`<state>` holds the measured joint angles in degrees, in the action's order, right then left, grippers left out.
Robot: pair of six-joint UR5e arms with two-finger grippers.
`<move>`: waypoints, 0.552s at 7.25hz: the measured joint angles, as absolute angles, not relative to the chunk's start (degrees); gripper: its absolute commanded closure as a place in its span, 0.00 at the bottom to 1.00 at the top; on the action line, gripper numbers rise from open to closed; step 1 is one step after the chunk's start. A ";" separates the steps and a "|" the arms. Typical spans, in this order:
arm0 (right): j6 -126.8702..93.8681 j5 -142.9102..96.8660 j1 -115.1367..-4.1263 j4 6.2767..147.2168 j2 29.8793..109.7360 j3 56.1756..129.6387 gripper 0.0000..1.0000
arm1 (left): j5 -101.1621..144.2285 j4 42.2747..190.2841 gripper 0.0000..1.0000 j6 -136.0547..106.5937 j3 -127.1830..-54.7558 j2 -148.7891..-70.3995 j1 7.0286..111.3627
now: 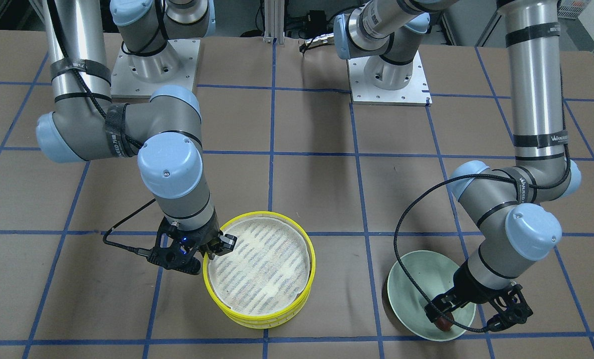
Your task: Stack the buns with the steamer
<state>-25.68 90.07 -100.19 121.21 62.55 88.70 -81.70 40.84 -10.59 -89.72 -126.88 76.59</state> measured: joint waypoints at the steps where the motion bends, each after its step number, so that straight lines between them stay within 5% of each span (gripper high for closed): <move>1: -25.87 89.98 -100.19 121.11 62.60 88.79 0.13 | -80.55 40.78 1.00 -11.74 -89.48 -127.35 76.57; 2: -25.96 89.96 -100.19 120.99 62.69 88.85 0.00 | -80.13 40.74 1.00 -12.00 -89.36 -127.60 76.56; 4: -25.40 89.94 -100.16 120.90 63.66 88.55 0.00 | -80.31 40.66 1.00 -11.42 -89.19 -126.95 76.56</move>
